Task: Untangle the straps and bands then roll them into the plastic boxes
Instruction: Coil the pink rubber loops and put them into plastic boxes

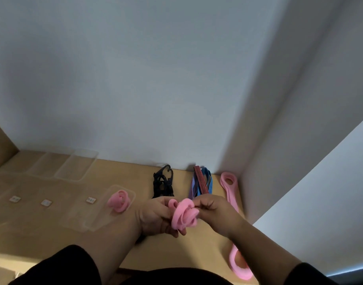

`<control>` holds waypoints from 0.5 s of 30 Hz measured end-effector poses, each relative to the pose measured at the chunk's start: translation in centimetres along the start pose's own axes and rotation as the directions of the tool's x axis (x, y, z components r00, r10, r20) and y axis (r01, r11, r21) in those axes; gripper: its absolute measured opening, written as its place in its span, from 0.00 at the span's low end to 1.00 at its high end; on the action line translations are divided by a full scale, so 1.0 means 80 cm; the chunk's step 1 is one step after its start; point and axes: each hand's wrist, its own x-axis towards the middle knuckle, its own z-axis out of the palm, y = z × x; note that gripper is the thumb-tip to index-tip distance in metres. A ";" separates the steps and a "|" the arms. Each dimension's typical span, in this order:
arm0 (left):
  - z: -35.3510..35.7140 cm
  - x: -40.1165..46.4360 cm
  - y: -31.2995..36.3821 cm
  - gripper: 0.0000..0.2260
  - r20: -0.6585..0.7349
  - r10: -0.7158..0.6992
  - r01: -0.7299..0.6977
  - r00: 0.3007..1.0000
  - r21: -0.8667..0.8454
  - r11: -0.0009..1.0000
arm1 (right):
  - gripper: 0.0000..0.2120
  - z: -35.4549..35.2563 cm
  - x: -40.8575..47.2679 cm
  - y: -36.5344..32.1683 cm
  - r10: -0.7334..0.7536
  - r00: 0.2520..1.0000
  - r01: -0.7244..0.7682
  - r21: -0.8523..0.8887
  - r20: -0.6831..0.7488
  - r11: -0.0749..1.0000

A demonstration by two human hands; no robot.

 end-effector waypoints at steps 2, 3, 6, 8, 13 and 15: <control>-0.001 -0.007 -0.005 0.12 -0.020 0.001 -0.001 1.000 -0.004 1.000 | 0.02 0.005 0.003 0.002 -0.021 1.000 0.023 -0.104 0.017 0.994; -0.003 -0.010 -0.007 0.13 -0.038 0.004 -0.004 0.999 -0.011 1.000 | 0.03 0.007 0.004 0.004 -0.005 1.000 0.006 -0.128 0.010 0.992; -0.010 -0.019 -0.010 0.15 -0.105 -0.008 0.009 0.994 0.012 1.000 | 0.06 0.017 0.006 0.004 0.059 0.998 -0.061 -0.088 -0.027 0.994; -0.013 -0.024 -0.013 0.13 -0.117 -0.017 0.021 0.993 0.035 0.999 | 0.07 0.027 0.010 0.002 0.016 0.996 -0.031 -0.164 -0.090 0.986; -0.023 -0.040 -0.031 0.29 -0.292 0.038 -0.072 0.956 -0.106 0.992 | 0.11 0.044 0.030 0.000 -0.050 0.990 0.017 -0.236 -0.135 0.972; -0.027 -0.052 -0.035 0.29 -0.363 0.058 -0.117 0.930 -0.142 0.983 | 0.13 0.054 0.037 -0.007 -0.047 0.999 0.039 -0.240 -0.027 0.970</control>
